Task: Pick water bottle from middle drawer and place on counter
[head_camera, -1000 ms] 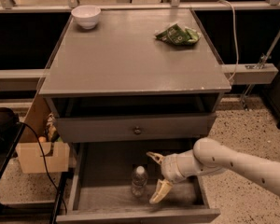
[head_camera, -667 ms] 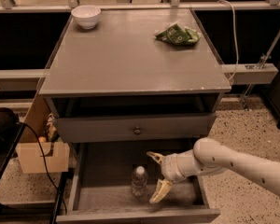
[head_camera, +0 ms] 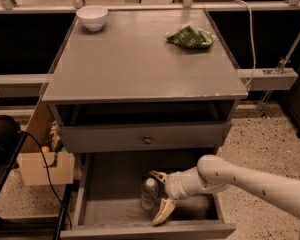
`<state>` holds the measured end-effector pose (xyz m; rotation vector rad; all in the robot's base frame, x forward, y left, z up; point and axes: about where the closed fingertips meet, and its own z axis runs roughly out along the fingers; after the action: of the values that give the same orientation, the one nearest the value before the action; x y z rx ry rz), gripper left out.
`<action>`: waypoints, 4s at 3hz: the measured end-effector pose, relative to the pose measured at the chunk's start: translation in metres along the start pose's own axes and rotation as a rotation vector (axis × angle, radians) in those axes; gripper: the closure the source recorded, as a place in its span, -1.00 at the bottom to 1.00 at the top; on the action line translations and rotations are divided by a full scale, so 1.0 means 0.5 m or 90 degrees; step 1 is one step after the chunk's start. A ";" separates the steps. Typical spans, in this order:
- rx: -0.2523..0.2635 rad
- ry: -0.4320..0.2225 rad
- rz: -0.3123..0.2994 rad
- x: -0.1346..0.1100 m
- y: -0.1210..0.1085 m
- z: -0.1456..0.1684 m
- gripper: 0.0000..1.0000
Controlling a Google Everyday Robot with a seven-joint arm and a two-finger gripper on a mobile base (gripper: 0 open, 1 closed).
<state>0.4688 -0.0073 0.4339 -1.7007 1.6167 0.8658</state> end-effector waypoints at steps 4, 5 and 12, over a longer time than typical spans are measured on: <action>0.045 -0.030 0.015 0.008 -0.022 0.044 -1.00; 0.070 -0.028 0.028 0.012 -0.023 0.042 -1.00; 0.107 -0.034 0.051 0.003 -0.039 0.056 0.40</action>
Offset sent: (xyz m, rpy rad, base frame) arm 0.0110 0.0177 -0.0198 0.0513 -0.0055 -0.0207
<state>0.4875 0.0155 0.4164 -1.4951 1.6815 0.7833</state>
